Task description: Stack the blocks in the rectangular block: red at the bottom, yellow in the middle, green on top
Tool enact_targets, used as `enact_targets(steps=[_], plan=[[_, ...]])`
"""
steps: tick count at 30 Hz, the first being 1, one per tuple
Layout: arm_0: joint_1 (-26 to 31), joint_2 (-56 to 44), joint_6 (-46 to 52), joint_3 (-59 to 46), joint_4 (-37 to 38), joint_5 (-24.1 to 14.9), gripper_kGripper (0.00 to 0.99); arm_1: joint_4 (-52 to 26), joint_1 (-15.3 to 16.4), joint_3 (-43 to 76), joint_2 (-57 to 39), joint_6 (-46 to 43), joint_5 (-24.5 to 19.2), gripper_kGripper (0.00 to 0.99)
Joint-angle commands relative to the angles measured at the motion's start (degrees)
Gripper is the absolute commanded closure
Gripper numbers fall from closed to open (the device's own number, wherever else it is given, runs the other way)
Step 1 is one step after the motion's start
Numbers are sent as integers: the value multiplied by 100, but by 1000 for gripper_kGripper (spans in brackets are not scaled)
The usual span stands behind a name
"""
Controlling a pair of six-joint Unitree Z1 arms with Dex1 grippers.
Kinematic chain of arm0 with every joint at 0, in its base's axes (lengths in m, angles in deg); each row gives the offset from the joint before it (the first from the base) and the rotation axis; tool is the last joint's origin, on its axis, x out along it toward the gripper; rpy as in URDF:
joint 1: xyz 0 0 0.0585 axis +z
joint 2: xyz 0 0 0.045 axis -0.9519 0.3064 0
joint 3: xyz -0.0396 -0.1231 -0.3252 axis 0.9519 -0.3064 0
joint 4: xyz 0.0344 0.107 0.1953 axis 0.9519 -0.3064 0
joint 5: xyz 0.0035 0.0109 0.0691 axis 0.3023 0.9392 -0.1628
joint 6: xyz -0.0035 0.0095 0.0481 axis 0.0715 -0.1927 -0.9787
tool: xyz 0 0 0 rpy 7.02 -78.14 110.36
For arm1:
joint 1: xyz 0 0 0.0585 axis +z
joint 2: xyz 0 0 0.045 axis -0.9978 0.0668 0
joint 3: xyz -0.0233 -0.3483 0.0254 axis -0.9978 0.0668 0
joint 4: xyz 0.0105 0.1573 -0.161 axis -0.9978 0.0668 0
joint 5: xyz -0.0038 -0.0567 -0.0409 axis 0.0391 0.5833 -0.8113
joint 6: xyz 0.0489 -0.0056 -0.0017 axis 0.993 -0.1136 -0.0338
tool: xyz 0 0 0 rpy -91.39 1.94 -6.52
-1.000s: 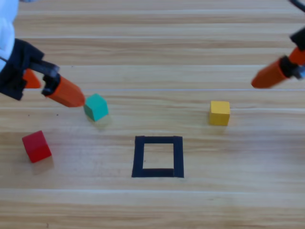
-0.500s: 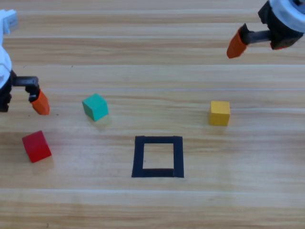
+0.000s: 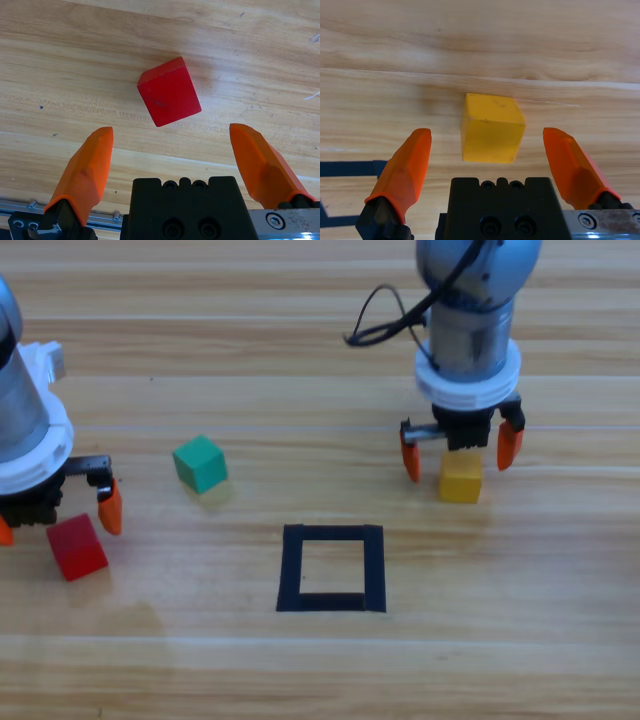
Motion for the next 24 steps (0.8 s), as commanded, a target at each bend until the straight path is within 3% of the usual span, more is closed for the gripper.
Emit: enact_targets(steps=[1, 9, 14, 16, 20, 21, 24], plan=[[52, -214, 252, -319, 248, 59, 0, 107, 228, -85, 547, 166, 169, 8], [52, 50, 1140, -486, 688, 85, 0, 107, 228, -190, 846, 298, 257, 106], [52, 304, 1553, -459, 846, 59, 1, 98, 52, -243, 1004, 369, 345, 186], [60, 392, 1676, -459, 899, 6, 1, 98, -1, -243, 1031, 369, 372, 264], [60, 700, 1878, -363, 969, -99, 4, 98, -18, -208, 987, 219, 398, 743], [60, 761, 1913, -336, 969, -126, 4, 98, -18, -208, 952, 184, 398, 801], [60, 902, 2028, -292, 969, -161, 7, 98, -18, -58, 741, 140, 380, 814]])
